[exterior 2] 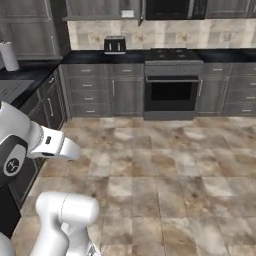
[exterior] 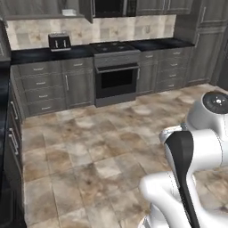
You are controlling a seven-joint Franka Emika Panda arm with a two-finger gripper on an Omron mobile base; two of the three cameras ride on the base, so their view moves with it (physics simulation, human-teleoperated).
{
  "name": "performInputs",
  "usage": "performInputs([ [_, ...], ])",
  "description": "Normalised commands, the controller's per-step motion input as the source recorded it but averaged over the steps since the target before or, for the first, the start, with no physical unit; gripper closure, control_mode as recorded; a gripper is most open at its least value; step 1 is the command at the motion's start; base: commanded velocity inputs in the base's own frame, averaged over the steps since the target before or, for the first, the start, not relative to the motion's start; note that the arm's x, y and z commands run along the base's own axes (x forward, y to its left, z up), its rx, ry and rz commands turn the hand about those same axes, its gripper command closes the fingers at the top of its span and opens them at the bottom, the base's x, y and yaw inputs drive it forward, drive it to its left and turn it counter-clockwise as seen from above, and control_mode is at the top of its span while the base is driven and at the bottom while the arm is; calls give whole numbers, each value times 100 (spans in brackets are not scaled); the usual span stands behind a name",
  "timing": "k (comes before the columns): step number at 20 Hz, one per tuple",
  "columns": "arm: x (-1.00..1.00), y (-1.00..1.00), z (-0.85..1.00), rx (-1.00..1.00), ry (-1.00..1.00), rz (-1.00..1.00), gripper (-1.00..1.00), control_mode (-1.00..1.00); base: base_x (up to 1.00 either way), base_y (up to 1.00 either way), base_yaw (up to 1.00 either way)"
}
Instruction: Retrieve the tupperware and aluminum foil from the cabinet and place them on the dining counter near the plate with lime and avocado to prepare for storing leftovers.
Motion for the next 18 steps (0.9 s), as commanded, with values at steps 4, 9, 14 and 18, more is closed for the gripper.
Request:
performInputs([
  [4, 0, 0, 0, 0, 0, 0, -100, 100, 100, -48, 25],
  [9, 0, 0, 0, 0, 0, 0, -100, 100, 100, -55, 15],
  [14, 0, 0, 0, 0, 0, 0, -100, 100, 100, -41, 11],
  [18, 0, 0, 0, 0, 0, 0, -100, 100, 100, -11, 7],
])
